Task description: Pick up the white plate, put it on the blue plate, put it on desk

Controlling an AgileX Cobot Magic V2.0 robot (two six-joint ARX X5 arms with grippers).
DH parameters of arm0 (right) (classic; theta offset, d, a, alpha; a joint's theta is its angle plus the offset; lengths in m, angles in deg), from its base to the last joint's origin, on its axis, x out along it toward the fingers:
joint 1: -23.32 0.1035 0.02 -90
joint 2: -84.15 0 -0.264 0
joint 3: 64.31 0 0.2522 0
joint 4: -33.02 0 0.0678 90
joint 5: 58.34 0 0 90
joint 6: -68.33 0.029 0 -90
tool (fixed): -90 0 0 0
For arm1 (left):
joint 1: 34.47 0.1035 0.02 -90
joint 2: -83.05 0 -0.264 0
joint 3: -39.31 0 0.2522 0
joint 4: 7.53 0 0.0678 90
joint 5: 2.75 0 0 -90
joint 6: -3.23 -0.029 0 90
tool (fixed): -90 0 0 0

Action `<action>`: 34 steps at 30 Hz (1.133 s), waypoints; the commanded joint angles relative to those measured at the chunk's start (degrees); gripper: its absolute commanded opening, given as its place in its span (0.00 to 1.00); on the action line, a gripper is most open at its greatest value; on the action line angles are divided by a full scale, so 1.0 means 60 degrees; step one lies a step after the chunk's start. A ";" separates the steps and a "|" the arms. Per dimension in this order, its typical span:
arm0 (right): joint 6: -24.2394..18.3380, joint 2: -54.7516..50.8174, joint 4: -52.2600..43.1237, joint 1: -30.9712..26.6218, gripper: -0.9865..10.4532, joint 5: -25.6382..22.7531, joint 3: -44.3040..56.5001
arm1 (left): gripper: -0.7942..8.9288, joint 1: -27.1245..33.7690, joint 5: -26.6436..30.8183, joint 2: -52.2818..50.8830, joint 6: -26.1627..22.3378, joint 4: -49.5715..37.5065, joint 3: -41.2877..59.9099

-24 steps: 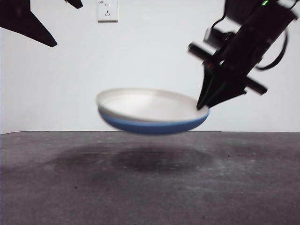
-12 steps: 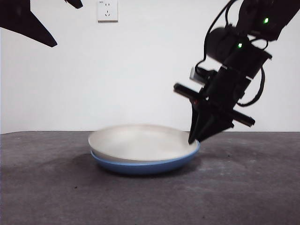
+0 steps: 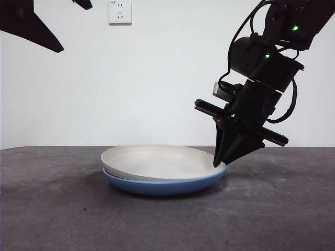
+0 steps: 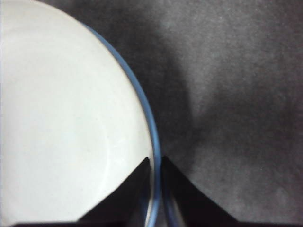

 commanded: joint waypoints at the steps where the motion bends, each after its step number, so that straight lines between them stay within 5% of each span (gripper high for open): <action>1: 0.0109 0.0171 0.0015 0.0055 0.26 -0.0025 -0.0211 | 0.49 -0.0044 -0.0055 0.0044 -0.0153 -0.0025 -0.0080; 15: -0.0357 -0.1920 0.0404 0.0044 0.30 -0.0211 -0.0211 | 0.49 -0.0044 -0.0055 0.0044 -0.0157 -0.0029 -0.0080; 28: -0.2277 -0.5588 0.3701 0.0401 0.30 -0.0055 -0.0208 | 0.49 -0.0044 -0.0055 0.0044 -0.0157 -0.0036 -0.0080; 34: -0.2422 -0.6863 0.4809 0.0794 0.30 -0.0080 0.0179 | 0.49 -0.0044 -0.0055 0.0044 -0.0157 -0.0036 -0.0080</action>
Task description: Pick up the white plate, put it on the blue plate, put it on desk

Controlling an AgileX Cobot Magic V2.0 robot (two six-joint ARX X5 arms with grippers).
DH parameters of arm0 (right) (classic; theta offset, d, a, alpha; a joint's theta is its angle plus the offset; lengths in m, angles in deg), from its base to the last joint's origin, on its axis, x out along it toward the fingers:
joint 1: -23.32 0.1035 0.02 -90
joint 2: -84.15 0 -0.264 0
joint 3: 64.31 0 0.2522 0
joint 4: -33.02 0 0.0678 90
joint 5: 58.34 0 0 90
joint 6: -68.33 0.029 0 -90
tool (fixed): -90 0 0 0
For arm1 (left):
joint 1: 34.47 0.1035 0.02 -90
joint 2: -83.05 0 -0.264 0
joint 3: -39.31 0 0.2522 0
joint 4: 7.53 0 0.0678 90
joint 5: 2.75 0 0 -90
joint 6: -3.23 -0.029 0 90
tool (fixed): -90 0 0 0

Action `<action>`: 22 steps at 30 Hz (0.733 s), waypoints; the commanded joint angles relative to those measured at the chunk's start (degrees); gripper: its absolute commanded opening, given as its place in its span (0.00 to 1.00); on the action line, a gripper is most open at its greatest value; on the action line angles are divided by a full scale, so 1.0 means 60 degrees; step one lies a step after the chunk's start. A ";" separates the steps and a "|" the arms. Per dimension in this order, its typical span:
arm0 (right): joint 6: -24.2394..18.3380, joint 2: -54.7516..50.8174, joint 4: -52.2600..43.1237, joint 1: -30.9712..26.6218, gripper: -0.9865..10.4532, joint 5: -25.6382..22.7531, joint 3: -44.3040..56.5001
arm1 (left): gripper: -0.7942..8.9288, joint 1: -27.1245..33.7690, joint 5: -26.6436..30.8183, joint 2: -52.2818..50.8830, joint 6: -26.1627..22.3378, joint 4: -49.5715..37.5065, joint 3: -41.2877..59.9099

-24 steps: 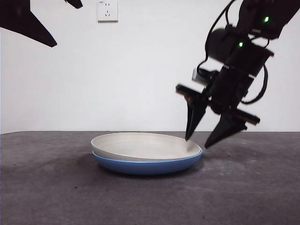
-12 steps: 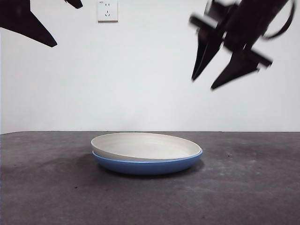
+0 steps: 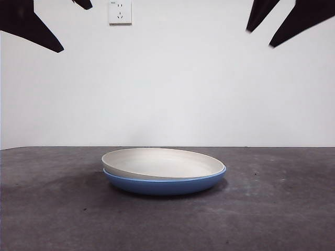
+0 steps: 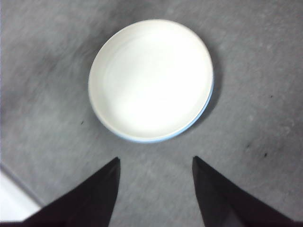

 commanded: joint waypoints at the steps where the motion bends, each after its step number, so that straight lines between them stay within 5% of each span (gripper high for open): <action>1: -0.0215 -0.0474 0.0047 0.0262 0.30 0.0007 0.0310 | 0.49 -0.0044 -0.0055 0.0044 -0.0153 -0.0033 -0.0080; 22: -0.0208 -0.1628 -0.0015 0.0882 0.30 0.0699 0.1847 | 0.49 -0.0044 -0.0055 0.0044 -0.0153 -0.0007 -0.0080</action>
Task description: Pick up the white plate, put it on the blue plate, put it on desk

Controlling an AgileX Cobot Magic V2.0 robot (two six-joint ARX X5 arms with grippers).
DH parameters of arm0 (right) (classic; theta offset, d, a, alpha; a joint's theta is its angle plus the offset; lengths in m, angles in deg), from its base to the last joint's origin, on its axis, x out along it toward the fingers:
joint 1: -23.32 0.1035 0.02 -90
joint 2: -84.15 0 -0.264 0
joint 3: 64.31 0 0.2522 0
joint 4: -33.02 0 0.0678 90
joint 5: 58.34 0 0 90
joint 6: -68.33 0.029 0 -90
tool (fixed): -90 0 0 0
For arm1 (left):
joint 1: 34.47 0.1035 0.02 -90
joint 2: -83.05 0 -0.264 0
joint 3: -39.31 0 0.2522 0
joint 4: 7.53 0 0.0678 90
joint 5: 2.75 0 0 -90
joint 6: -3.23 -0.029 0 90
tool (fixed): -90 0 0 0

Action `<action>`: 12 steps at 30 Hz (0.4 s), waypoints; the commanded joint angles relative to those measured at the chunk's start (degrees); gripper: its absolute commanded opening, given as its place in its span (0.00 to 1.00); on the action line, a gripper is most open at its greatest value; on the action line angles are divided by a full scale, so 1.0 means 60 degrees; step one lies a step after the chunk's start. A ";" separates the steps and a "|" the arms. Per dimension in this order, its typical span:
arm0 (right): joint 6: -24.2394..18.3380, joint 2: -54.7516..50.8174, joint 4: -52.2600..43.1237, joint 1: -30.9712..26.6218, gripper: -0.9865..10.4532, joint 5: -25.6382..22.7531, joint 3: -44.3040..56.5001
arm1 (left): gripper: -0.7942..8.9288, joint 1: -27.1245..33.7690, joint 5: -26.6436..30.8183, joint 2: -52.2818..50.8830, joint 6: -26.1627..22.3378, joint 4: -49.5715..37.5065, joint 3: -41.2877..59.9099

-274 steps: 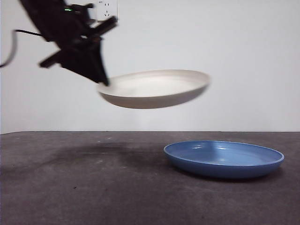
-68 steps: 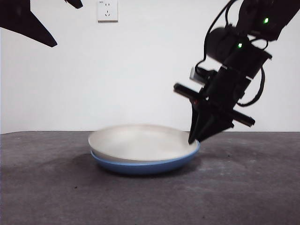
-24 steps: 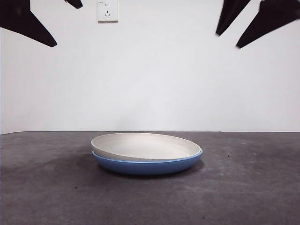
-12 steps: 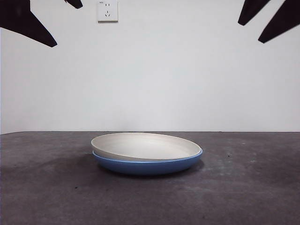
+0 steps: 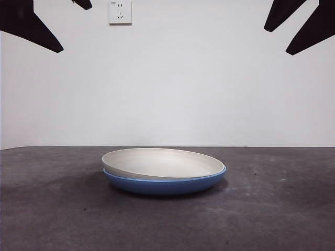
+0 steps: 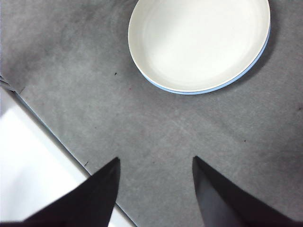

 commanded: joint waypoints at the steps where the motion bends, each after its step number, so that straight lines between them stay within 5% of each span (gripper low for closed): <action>1: -0.0102 0.0055 -0.0084 0.0073 0.30 0.0022 -0.0073 | 0.49 -0.0044 -0.0055 0.0044 -0.0153 -0.0025 -0.0080; 4: -0.0102 0.0055 -0.0025 0.0073 0.30 0.0022 -0.0073 | 0.47 -0.0044 -0.0055 0.0044 -0.0157 -0.0025 -0.0080; 10: -0.0146 0.0055 0.0080 0.0073 0.12 0.0022 -0.0073 | 0.09 -0.0044 -0.0055 0.0044 -0.0157 -0.0033 -0.0080; 12: -0.0186 0.0055 0.0073 0.0073 0.10 0.0018 -0.0073 | 0.09 -0.0044 -0.0055 0.0044 -0.0157 -0.0033 -0.0080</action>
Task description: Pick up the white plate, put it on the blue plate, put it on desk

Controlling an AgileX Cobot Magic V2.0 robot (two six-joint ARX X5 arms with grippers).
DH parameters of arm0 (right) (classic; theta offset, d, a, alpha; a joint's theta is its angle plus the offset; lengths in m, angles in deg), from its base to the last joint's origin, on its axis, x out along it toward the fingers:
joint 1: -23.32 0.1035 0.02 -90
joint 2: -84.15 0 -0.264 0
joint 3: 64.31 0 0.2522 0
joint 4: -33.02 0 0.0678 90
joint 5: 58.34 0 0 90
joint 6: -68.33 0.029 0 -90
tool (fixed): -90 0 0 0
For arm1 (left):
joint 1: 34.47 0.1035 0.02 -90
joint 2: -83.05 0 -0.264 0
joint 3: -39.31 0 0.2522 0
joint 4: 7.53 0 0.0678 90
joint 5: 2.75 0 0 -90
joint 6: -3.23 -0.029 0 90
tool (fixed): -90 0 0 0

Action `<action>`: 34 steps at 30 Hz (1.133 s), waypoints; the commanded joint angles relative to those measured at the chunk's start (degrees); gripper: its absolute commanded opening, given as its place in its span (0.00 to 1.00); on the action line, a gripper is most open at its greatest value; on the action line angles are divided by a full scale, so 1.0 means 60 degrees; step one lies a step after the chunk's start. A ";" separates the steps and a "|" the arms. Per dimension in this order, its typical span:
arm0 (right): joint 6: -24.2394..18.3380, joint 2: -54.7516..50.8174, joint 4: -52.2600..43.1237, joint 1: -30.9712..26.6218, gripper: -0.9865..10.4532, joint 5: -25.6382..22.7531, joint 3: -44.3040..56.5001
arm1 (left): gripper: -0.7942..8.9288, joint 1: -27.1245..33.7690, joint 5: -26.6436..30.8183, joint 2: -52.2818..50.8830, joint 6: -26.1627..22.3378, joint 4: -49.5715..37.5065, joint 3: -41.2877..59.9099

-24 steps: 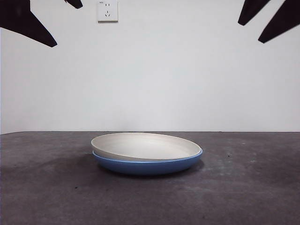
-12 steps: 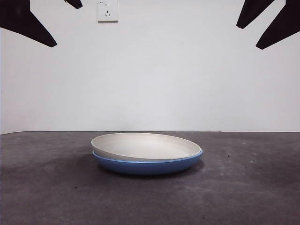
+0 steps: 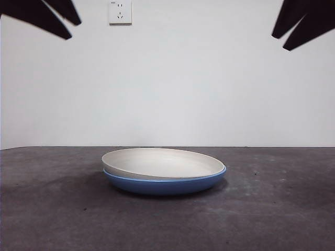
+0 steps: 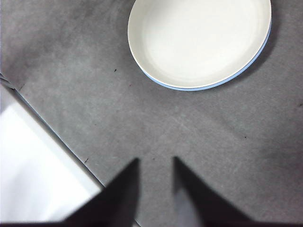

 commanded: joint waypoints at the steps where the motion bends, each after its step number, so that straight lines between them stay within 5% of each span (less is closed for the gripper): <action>1: -0.0168 0.0055 -0.0051 0.0066 0.10 0.0022 -0.0069 | 0.09 -0.0044 -0.0055 0.0044 -0.0157 -0.0033 -0.0080; 31: -0.0175 0.0051 -0.0291 0.0058 0.10 0.0022 -0.0069 | 0.09 0.0000 -0.0047 -0.0182 -0.0160 -0.0109 -0.0080; 34: -0.0175 0.0051 -0.0291 0.0058 0.10 0.0022 -0.0069 | 0.09 0.0208 -0.0047 -0.0707 -0.0747 -0.0634 -0.0076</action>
